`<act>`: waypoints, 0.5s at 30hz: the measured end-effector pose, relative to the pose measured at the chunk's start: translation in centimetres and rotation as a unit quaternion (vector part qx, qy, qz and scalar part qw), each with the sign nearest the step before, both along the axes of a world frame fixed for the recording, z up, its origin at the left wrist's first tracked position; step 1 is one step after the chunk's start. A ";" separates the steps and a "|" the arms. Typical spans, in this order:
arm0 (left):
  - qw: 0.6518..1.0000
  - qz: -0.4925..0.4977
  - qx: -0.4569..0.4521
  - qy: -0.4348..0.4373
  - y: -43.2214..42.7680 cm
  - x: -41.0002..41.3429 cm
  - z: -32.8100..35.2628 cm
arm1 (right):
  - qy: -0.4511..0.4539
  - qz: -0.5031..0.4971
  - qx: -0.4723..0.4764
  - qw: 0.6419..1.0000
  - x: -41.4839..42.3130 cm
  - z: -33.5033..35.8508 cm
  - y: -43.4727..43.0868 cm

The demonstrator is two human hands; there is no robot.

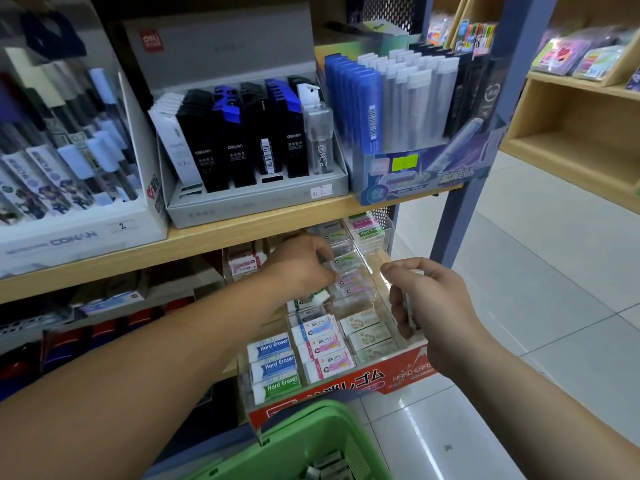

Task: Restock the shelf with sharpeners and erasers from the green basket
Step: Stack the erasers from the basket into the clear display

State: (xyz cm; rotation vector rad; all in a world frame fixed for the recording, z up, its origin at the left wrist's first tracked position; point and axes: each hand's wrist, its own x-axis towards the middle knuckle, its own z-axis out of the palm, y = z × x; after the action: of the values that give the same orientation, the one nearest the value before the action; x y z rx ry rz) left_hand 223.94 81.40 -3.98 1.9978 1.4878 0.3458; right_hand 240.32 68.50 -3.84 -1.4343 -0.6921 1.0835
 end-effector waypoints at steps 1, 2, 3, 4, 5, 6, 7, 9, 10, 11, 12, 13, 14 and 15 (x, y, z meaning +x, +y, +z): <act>1.000 0.000 0.009 0.003 0.0 0.1 0.0 | 0.000 -0.001 0.000 1.000 0.0 0.0 0.0; 1.000 -0.001 0.016 0.009 0.0 0.1 -0.1 | -0.002 -0.001 0.000 1.000 -0.1 0.0 0.1; 0.999 -0.006 0.026 0.019 0.0 0.1 -0.1 | -0.004 0.000 -0.001 1.000 -0.1 0.0 0.1; 0.999 -0.011 0.036 0.033 0.0 0.1 -0.1 | -0.005 0.001 -0.001 1.000 -0.1 0.0 0.1; 0.998 -0.013 0.040 0.040 0.1 0.0 -0.2 | -0.006 0.003 -0.002 1.000 -0.1 0.0 0.2; 0.998 -0.011 0.042 0.042 0.1 0.0 -0.2 | -0.008 0.004 -0.002 1.000 -0.1 -0.1 0.2; 0.998 -0.007 0.044 0.042 -0.1 0.0 -0.2 | -0.009 0.005 -0.003 1.000 -0.2 0.0 0.2; 0.996 -0.015 0.061 0.068 -0.4 0.2 -0.1 | -0.010 0.005 -0.005 1.000 -0.2 0.0 0.2; 0.993 -0.025 0.077 0.090 -0.5 0.2 0.0 | -0.010 0.004 -0.004 1.000 -0.2 0.0 0.1; 0.990 -0.033 0.089 0.100 -0.6 0.2 0.2 | -0.010 0.004 -0.003 1.000 -0.1 0.0 0.0; 0.991 -0.037 0.090 0.095 -0.6 0.0 0.4 | -0.010 0.005 -0.001 1.000 -0.1 0.0 0.0; 0.993 -0.039 0.075 0.076 -0.6 -0.2 0.6 | -0.009 0.007 -0.001 1.000 -0.1 0.0 -0.1; 0.996 -0.042 0.054 0.052 -0.5 -0.4 0.8 | -0.007 0.008 0.000 1.000 0.0 0.1 -0.1; 0.998 -0.050 0.031 0.034 -0.6 -0.5 0.9 | -0.002 0.010 -0.001 1.000 0.0 0.1 -0.1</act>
State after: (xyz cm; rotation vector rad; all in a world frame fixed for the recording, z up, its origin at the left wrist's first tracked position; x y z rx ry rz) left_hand 223.42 80.83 -3.08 2.1430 1.4270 0.2879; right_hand 240.35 68.38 -3.71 -1.4349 -0.7099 1.0964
